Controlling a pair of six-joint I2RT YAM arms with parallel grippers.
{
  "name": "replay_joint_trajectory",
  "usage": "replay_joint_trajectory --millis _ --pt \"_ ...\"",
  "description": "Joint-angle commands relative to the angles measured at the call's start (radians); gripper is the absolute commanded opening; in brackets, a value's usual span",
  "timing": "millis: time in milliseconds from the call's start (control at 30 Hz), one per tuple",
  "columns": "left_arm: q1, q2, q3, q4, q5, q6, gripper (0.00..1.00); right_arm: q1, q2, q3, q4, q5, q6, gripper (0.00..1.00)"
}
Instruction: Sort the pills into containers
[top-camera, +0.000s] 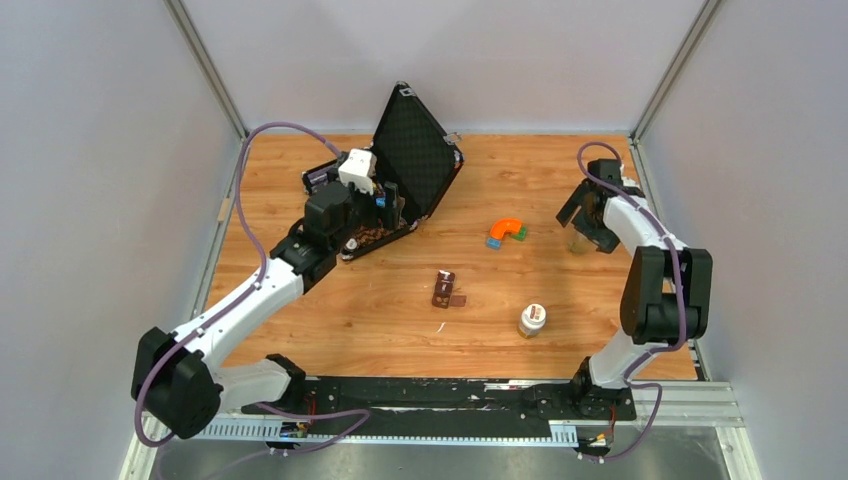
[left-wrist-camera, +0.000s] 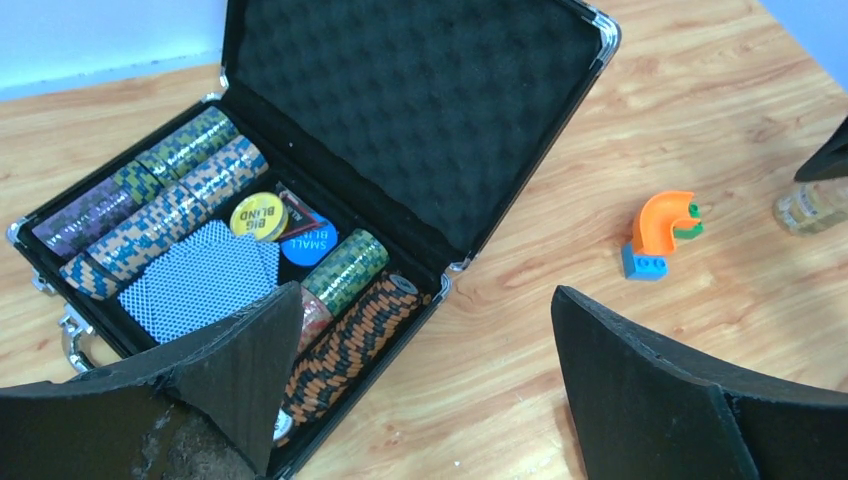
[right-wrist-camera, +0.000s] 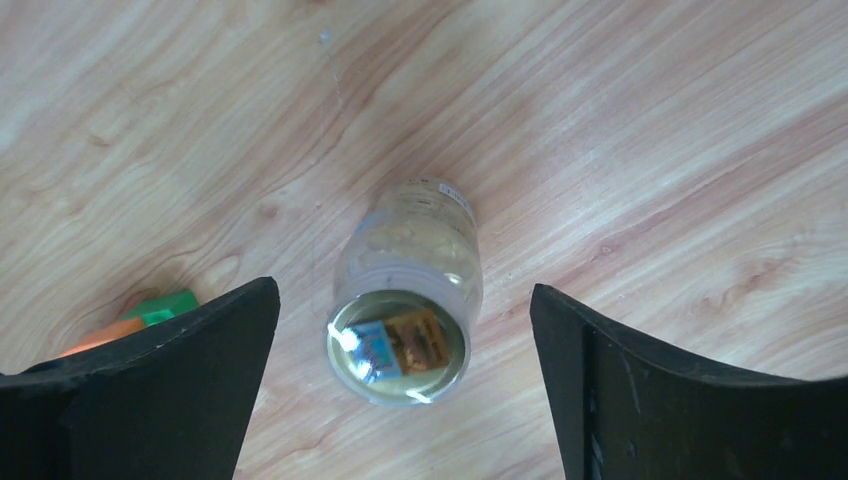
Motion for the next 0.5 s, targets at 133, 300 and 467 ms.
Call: replay_joint_trajectory --millis 133,300,467 --pt "-0.002 0.023 0.031 -0.039 0.158 -0.054 1.0 0.002 -0.179 0.102 -0.085 -0.006 -0.048 0.87" --pt "-0.003 0.082 0.039 -0.076 0.309 -0.121 0.97 0.006 -0.297 0.044 -0.08 -0.111 -0.06 0.73" --pt "-0.004 0.17 0.034 -0.06 0.506 -0.177 0.92 0.05 -0.424 -0.093 -0.003 -0.305 -0.015 0.61"
